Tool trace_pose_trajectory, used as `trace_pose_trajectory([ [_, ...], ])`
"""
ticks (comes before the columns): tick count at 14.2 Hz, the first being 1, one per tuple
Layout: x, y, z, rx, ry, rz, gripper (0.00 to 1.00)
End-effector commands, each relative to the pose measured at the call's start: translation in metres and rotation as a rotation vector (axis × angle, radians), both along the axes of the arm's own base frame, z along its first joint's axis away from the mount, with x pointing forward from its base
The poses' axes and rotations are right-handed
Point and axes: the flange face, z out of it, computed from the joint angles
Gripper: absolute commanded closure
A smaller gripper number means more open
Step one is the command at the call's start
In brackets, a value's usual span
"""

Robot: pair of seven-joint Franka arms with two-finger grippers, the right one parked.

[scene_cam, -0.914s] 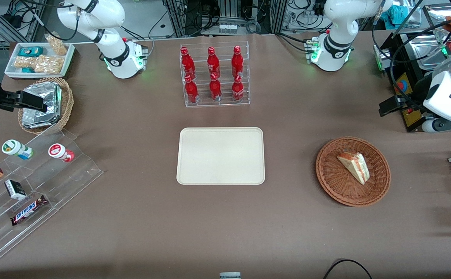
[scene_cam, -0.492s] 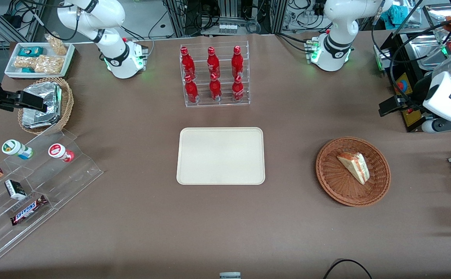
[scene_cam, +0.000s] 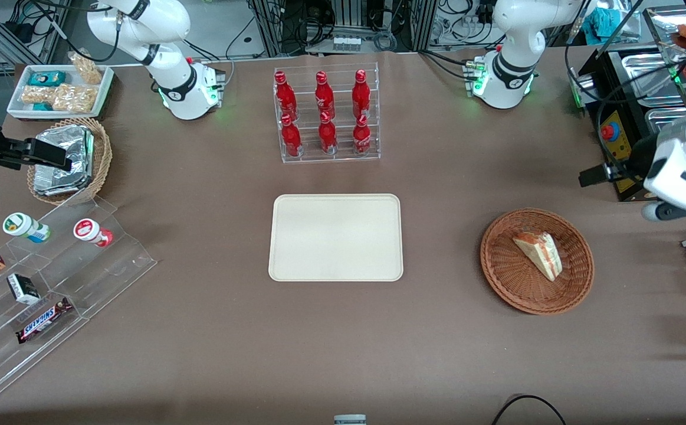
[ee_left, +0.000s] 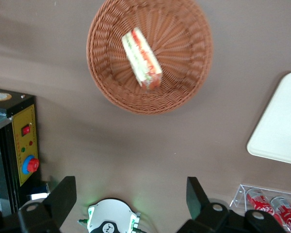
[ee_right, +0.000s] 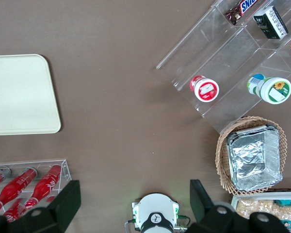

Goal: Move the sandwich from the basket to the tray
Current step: 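Move the left gripper over the sandwich in the wicker basket and lower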

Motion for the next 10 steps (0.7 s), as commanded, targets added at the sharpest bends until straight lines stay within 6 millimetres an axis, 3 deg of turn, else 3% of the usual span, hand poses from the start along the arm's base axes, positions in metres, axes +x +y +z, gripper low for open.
trace_pose_trajectory([
  [1, 0.006, 0.02, -0.058, 0.001, 0.016, 0.034, 0.0],
  [3, 0.001, 0.035, -0.1, 0.006, -0.037, 0.066, 0.0],
  [5, -0.002, 0.035, -0.132, 0.006, -0.081, 0.082, 0.0],
  [7, -0.003, 0.049, -0.156, 0.014, -0.134, 0.199, 0.0],
  [10, -0.003, 0.048, -0.188, 0.024, -0.175, 0.306, 0.0],
])
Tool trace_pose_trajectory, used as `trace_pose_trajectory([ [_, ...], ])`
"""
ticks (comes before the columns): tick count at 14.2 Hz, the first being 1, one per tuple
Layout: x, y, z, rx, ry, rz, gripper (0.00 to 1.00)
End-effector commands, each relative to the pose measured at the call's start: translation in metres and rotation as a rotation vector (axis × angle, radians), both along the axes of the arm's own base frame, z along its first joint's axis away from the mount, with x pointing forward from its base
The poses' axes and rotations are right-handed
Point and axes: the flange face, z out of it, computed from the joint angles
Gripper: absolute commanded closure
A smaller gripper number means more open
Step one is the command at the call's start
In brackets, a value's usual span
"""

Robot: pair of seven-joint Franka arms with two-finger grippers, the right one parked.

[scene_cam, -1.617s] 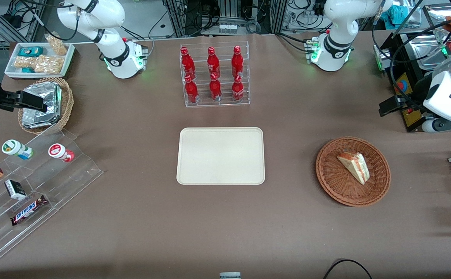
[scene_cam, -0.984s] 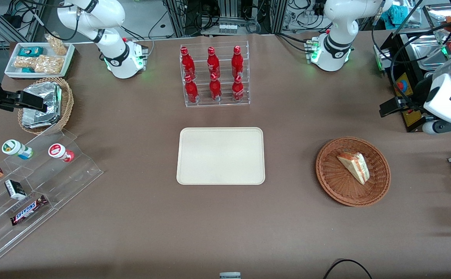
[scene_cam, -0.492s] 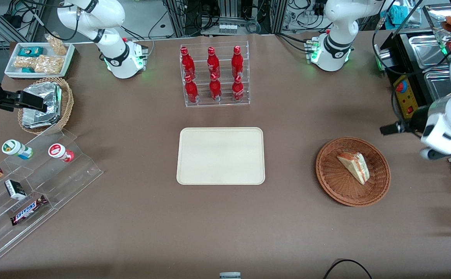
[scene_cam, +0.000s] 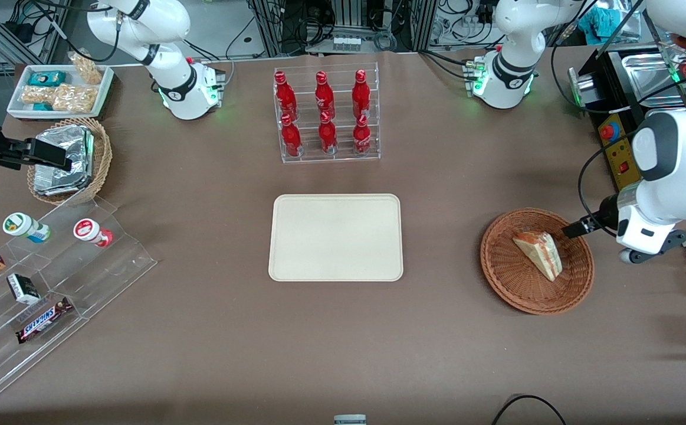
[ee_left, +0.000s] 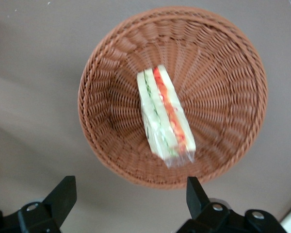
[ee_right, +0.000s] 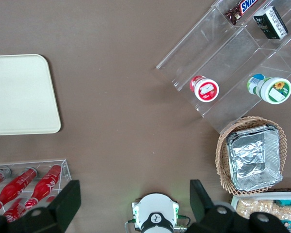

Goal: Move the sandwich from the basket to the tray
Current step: 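Move the left gripper over the sandwich in the wicker basket and lower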

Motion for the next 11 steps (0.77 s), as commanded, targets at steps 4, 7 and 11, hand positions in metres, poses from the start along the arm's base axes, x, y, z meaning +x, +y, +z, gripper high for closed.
trace_pose_trajectory([
  [4, 0.0, -0.005, -0.05, -0.003, -0.105, 0.132, 0.0],
  [7, 0.005, -0.011, -0.074, -0.016, -0.128, 0.126, 0.0],
  [11, 0.006, -0.031, -0.087, -0.024, -0.125, 0.102, 0.0],
])
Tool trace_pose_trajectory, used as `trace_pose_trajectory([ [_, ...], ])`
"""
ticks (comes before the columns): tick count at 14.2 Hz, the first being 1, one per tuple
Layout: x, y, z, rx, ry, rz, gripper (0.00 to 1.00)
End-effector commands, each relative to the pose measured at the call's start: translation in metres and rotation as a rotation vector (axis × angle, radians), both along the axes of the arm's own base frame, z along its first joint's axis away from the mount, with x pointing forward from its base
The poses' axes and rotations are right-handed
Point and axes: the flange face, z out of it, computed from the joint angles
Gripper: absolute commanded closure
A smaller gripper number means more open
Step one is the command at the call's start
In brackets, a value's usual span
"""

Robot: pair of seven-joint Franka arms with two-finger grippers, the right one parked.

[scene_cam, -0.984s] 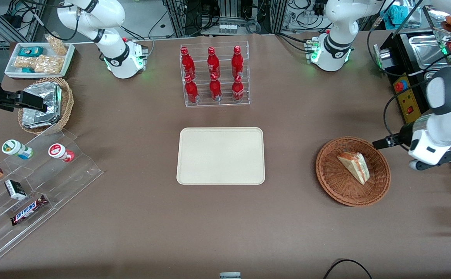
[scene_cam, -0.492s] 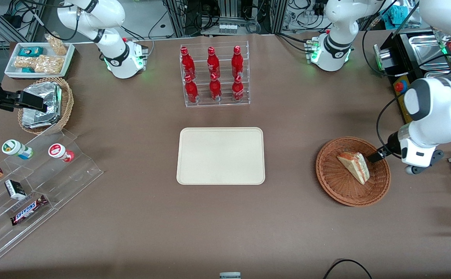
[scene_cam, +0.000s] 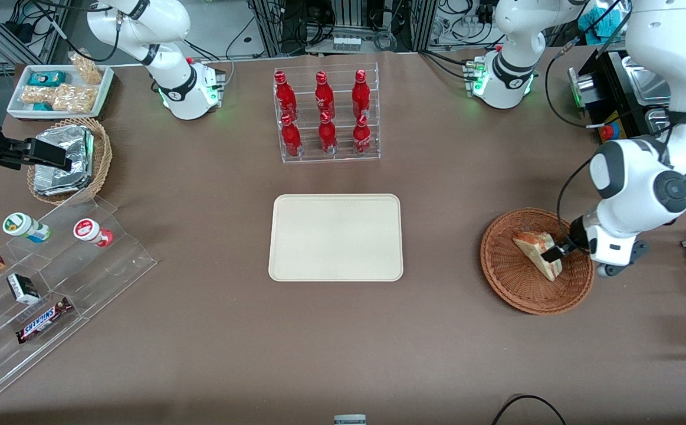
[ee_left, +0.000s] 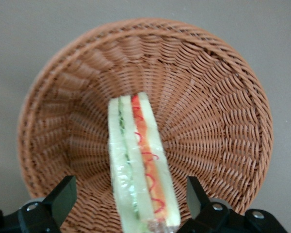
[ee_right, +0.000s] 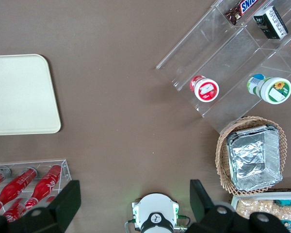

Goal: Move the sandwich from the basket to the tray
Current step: 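Close the left gripper on the sandwich and lift it from the basket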

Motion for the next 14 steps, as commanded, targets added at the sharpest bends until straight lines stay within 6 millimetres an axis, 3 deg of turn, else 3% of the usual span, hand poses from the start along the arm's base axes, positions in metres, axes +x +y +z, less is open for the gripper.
trace_pose_trajectory([
  [1, 0.0, -0.012, -0.002, -0.002, -0.007, 0.002, 0.0],
  [4, -0.008, -0.015, -0.024, -0.007, 0.035, -0.005, 0.0],
  [9, -0.011, -0.012, -0.039, -0.012, 0.051, 0.002, 0.0],
  [12, -0.01, -0.008, -0.038, -0.014, 0.052, 0.012, 0.47],
  [14, -0.011, -0.009, -0.039, -0.012, 0.053, 0.011, 0.7],
])
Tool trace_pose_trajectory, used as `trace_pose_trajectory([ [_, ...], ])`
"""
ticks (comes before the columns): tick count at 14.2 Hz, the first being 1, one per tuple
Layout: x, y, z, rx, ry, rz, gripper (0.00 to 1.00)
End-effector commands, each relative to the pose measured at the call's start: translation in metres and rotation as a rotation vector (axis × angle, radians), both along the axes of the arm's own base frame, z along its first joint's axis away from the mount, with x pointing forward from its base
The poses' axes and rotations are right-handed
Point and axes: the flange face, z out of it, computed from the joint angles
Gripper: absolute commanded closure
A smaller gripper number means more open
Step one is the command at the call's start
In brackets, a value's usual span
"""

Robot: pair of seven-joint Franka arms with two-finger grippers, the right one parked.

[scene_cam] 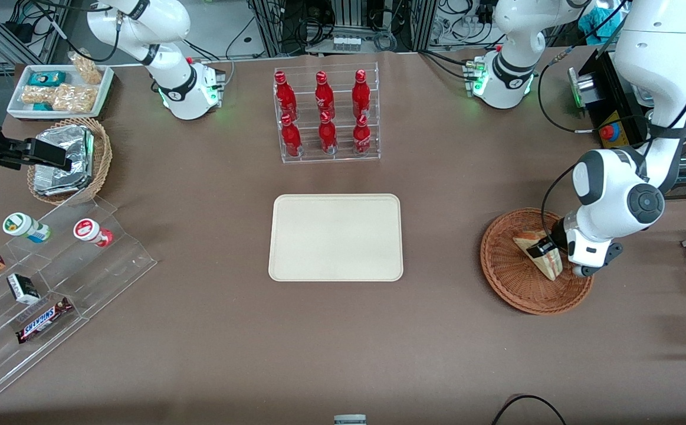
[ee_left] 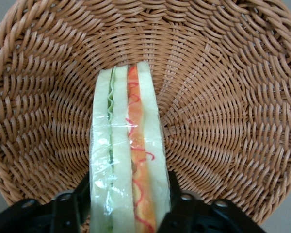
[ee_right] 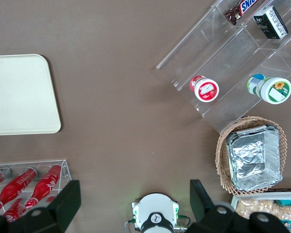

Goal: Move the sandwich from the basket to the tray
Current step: 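Close the left gripper on the sandwich and lift it from the basket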

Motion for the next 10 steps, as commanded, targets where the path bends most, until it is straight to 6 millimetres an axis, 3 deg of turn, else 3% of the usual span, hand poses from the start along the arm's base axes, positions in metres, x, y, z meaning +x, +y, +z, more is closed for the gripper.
trace_pose_trajectory([
  [1, 0.0, -0.001, 0.002, 0.0, -0.011, 0.02, 0.77],
  [2, 0.0, -0.003, 0.002, 0.0, -0.011, 0.018, 0.83],
  [5, 0.005, -0.01, 0.024, 0.008, -0.036, 0.007, 0.86],
  [8, 0.002, -0.067, 0.055, 0.02, -0.064, -0.092, 0.87],
  [10, -0.014, -0.142, 0.061, 0.027, -0.044, -0.211, 0.87],
])
